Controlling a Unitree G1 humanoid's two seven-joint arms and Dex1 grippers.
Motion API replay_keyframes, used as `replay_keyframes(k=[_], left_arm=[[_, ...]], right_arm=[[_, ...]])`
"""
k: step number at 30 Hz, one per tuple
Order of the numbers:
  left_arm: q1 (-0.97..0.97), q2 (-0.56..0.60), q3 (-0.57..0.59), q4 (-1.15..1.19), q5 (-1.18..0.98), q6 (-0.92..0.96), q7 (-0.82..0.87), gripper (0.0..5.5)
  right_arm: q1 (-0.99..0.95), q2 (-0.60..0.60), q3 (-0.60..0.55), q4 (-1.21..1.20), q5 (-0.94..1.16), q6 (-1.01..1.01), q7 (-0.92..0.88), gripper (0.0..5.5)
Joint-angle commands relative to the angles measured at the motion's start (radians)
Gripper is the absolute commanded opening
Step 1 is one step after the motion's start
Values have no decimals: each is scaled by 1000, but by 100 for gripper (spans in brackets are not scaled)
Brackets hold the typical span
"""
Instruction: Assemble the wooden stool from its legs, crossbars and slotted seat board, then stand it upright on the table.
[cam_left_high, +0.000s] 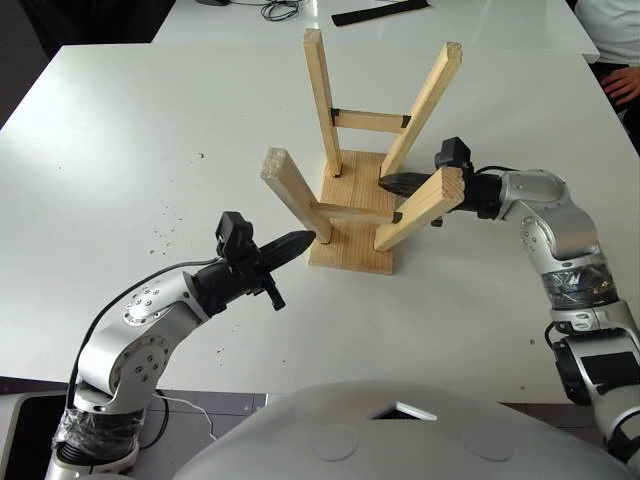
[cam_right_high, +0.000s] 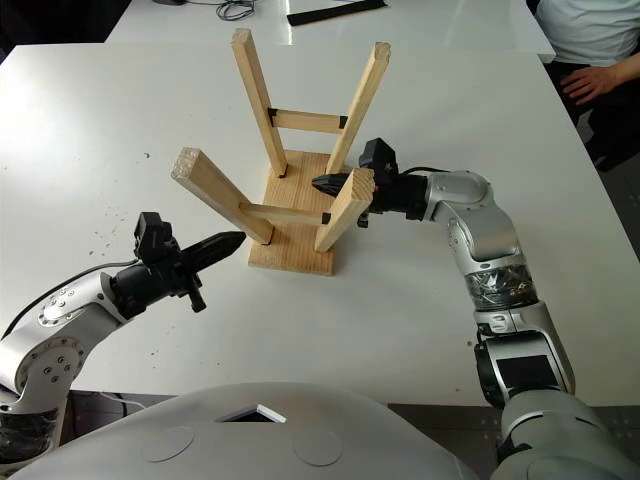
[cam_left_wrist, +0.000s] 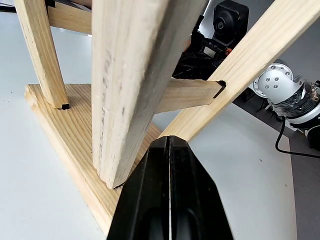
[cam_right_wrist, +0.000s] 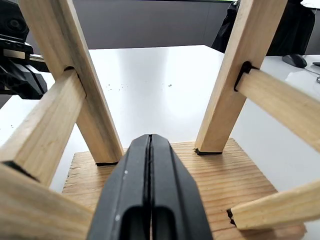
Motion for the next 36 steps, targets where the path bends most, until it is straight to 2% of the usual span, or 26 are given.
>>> replay_keyframes(k=[1,7,11,15,17,19,22,25,28,30,33,36], left_arm=[[8,-25,-39,-12,51,-16,2,1],[-165,-121,-46,90,138,-45,89,1],[-167,-99,-49,120,208,-94,46,1],[-165,-64,9,208,262,-148,11,1],[-182,-53,27,264,291,-177,-3,1],[-216,-53,42,333,321,-207,-8,1],[-276,-71,42,423,365,-249,-9,1],[-287,-88,57,447,379,-276,-1,1],[-204,-86,102,415,369,-268,10,1],[-110,-99,110,383,366,-261,11,1],[25,-124,99,331,367,-259,11,1],[64,-156,87,305,364,-241,32,1]], right_arm=[[-6,-38,-20,-7,-9,18,39,0],[28,-49,-12,-87,19,55,92,0],[139,-61,2,-266,59,121,86,0],[243,9,21,-482,147,232,-45,0],[258,95,60,-551,177,288,-153,0],[258,183,94,-542,147,315,-278,0],[288,203,103,-524,118,327,-347,0],[374,92,65,-548,113,327,-302,0],[561,-133,-10,-577,100,275,-137,0],[663,-239,-53,-505,53,207,-58,0],[679,-272,-122,-320,-15,109,-63,0],[657,-235,-129,-318,4,98,-65,0]])
